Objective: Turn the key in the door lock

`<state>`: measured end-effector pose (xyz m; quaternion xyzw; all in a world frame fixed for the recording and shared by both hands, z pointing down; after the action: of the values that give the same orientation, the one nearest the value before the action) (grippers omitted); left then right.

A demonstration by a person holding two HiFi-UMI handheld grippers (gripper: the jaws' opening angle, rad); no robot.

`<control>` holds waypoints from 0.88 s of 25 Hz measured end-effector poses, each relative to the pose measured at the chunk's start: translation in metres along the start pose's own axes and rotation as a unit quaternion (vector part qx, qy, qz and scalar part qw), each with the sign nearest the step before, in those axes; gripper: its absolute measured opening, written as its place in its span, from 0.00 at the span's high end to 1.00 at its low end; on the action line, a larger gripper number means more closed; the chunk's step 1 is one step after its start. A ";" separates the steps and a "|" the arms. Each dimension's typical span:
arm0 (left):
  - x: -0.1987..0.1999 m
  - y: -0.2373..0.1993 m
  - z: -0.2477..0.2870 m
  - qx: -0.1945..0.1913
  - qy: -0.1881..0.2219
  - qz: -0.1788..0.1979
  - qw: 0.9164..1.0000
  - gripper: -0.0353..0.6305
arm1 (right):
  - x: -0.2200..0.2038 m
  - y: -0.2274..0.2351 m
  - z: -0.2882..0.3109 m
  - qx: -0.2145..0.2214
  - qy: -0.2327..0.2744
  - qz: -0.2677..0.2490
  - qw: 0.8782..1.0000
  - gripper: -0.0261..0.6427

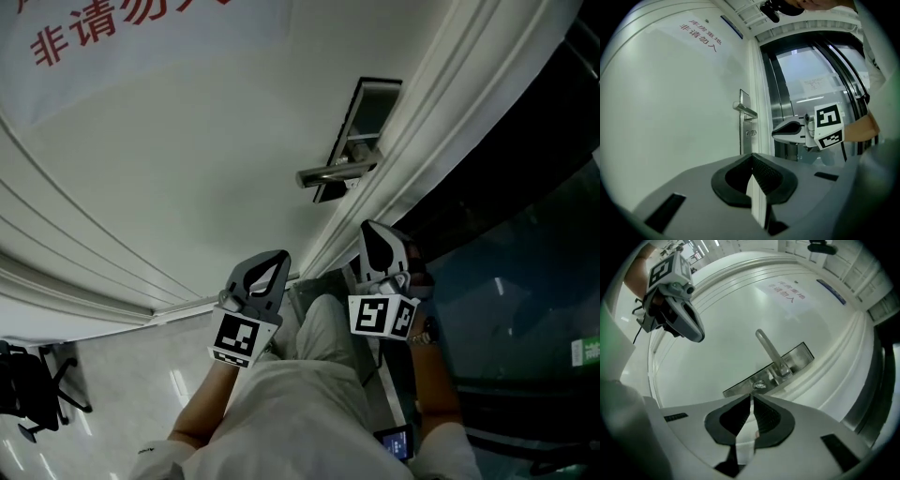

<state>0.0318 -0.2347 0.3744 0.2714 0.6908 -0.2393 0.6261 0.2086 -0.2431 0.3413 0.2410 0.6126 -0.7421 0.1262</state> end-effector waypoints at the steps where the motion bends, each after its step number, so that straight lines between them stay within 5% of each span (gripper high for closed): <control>1: 0.001 -0.002 0.001 0.003 0.001 0.003 1.000 0.94 | -0.001 0.002 0.007 0.007 -0.005 -0.015 1.000 0.94; 7: 0.002 -0.010 0.006 0.015 0.003 0.003 1.000 0.94 | -0.004 0.007 0.038 0.037 -0.022 -0.123 0.991 0.76; 13: -0.002 -0.010 0.016 0.018 0.000 -0.006 1.000 0.94 | -0.004 0.009 0.058 0.017 -0.014 -0.214 0.977 0.75; 22: 0.000 -0.012 0.020 0.027 0.007 -0.006 1.000 0.94 | 0.003 0.012 0.081 0.003 0.003 -0.251 0.968 0.75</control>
<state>0.0379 -0.2568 0.3718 0.2855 0.6905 -0.2594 0.6119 0.1954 -0.3240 0.3410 0.0818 0.6513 -0.7514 -0.0671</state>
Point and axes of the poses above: the fingertips, and each gripper's own axes: z forward along the fingers, y to its right, x out of its top, the point moved 6 cm from there along -z, backward along the fingers, and after that the axes turned 7 degrees about y, right-handed, at the moved point
